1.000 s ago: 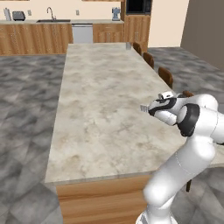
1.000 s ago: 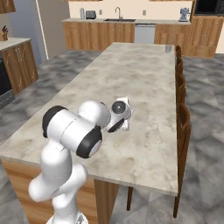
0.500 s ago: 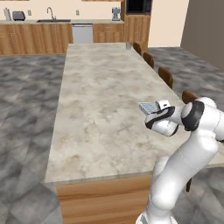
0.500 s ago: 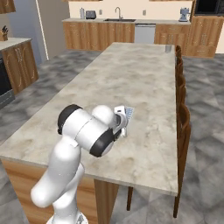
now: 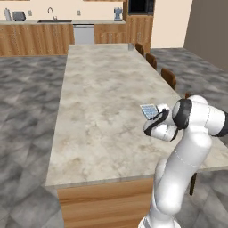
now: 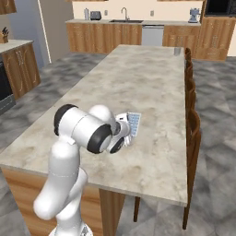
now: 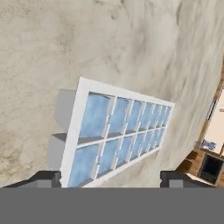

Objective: Open the freezer door, pick up the ice cube tray from the freezer, and place it on the dining counter.

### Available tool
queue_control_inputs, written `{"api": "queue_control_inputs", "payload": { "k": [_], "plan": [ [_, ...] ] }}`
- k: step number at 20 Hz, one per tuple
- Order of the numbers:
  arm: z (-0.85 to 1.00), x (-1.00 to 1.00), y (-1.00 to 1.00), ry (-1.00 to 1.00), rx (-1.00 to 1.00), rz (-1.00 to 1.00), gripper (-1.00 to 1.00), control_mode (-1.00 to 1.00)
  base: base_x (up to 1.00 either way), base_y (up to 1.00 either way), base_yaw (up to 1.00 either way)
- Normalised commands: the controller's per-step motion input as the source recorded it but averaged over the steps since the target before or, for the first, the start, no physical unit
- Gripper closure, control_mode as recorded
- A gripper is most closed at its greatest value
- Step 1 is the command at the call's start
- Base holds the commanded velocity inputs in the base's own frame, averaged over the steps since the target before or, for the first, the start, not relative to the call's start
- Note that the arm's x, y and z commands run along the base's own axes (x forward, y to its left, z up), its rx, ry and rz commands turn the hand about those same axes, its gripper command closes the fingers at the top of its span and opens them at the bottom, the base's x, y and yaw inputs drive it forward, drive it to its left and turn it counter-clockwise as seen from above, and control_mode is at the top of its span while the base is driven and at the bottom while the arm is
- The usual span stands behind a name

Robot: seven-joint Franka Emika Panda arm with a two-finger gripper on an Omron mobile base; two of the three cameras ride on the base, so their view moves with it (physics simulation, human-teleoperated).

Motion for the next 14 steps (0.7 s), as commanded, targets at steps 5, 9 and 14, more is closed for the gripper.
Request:
{"api": "queue_control_inputs", "payload": {
  "k": [5, 9, 14],
  "plan": [
    [1.0, 0.1, 0.0, 0.31, 0.0, 0.0, -1.0, -1.0, 0.0, 0.0, 0.0],
    [1.0, 0.04, -0.02, 0.3, 0.01, 0.0, -1.0, -1.0, 0.0, 0.0, 0.0],
    [1.0, 0.07, -0.16, 0.32, 0.1, 0.0, -1.0, -1.0, 0.0, 0.0, 0.0]
  ]
}}
